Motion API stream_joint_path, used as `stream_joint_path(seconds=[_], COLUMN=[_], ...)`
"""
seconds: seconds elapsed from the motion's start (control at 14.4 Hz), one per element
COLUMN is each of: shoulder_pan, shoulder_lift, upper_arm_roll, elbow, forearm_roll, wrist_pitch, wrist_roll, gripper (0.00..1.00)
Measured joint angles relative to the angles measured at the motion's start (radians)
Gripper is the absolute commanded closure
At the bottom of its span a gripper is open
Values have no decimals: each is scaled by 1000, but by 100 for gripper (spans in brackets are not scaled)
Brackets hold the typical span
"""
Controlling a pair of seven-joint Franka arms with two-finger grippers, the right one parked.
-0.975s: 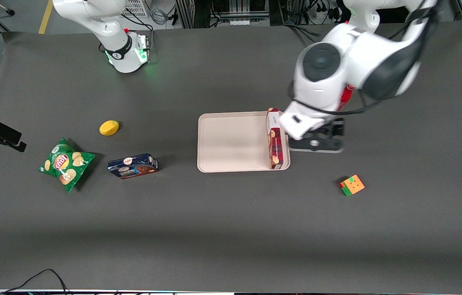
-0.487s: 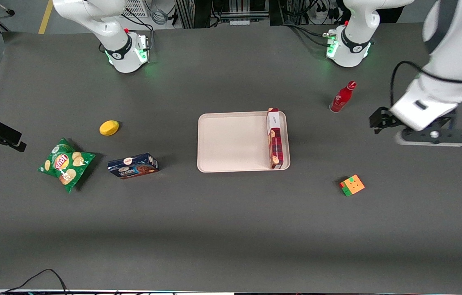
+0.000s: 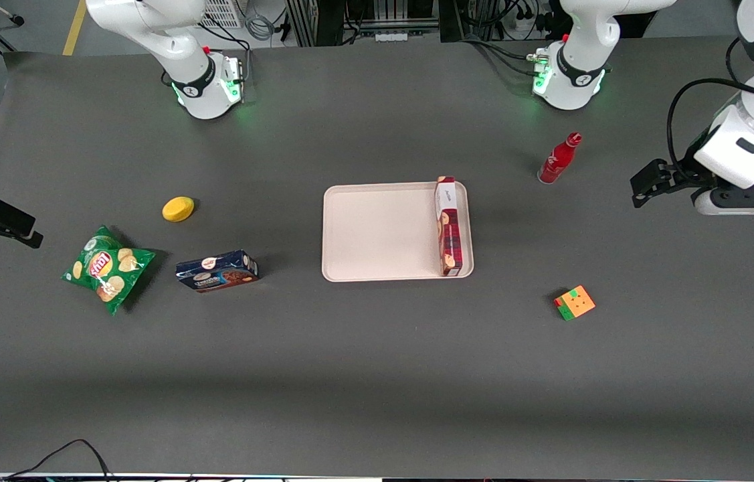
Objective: Place red cookie box on tray
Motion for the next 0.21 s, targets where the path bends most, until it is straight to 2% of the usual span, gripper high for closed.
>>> stream_joint_path(seconds=[0.21], shoulder_pan=[-1], shoulder_lift=[0], upper_arm_roll=[1], elbow=[1], forearm_roll=[-5], wrist_pitch=[4], wrist_roll=[1], gripper=[0])
